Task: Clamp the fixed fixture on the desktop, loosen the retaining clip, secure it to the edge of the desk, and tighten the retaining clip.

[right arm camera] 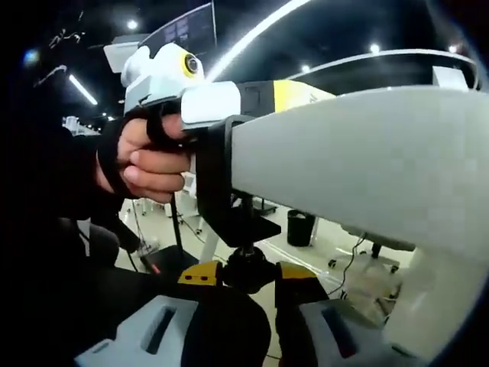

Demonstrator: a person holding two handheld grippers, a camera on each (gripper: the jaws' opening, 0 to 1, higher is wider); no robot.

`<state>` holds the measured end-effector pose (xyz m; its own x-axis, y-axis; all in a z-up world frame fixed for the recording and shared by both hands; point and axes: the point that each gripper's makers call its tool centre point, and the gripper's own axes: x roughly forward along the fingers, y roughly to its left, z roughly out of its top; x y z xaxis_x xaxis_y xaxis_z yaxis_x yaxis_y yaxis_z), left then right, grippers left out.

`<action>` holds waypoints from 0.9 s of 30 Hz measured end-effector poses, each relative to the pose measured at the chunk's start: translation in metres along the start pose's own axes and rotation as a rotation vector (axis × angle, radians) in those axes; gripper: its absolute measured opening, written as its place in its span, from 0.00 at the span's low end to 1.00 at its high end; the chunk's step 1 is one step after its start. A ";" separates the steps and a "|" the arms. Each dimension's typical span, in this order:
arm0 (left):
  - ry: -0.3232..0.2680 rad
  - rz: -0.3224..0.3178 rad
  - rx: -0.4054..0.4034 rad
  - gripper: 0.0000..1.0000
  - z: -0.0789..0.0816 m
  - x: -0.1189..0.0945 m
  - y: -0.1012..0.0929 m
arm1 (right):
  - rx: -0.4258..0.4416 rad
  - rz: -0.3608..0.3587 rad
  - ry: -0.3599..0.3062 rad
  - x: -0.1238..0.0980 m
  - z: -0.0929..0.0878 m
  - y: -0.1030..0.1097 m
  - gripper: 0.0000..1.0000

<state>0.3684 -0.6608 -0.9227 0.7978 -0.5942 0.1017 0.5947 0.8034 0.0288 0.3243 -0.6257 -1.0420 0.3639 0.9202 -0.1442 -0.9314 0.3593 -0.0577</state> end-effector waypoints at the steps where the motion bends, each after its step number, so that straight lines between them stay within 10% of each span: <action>1: 0.000 0.000 0.000 0.01 0.000 0.000 0.000 | -0.010 -0.020 0.011 0.000 -0.001 0.000 0.24; 12: -0.002 -0.003 0.000 0.01 0.000 0.000 0.000 | 0.094 -0.324 0.065 -0.020 -0.002 -0.017 0.31; 18: -0.019 -0.015 0.017 0.01 0.001 -0.001 -0.002 | 0.037 -0.660 0.136 -0.034 -0.007 -0.015 0.53; 27: -0.041 -0.030 0.039 0.01 0.003 -0.004 -0.004 | 0.080 -0.817 0.135 -0.010 -0.006 -0.002 0.52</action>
<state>0.3629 -0.6612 -0.9200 0.7748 -0.6164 0.1406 0.6131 0.7868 0.0713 0.3220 -0.6367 -1.0465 0.9179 0.3399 -0.2047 -0.3691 0.9208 -0.1263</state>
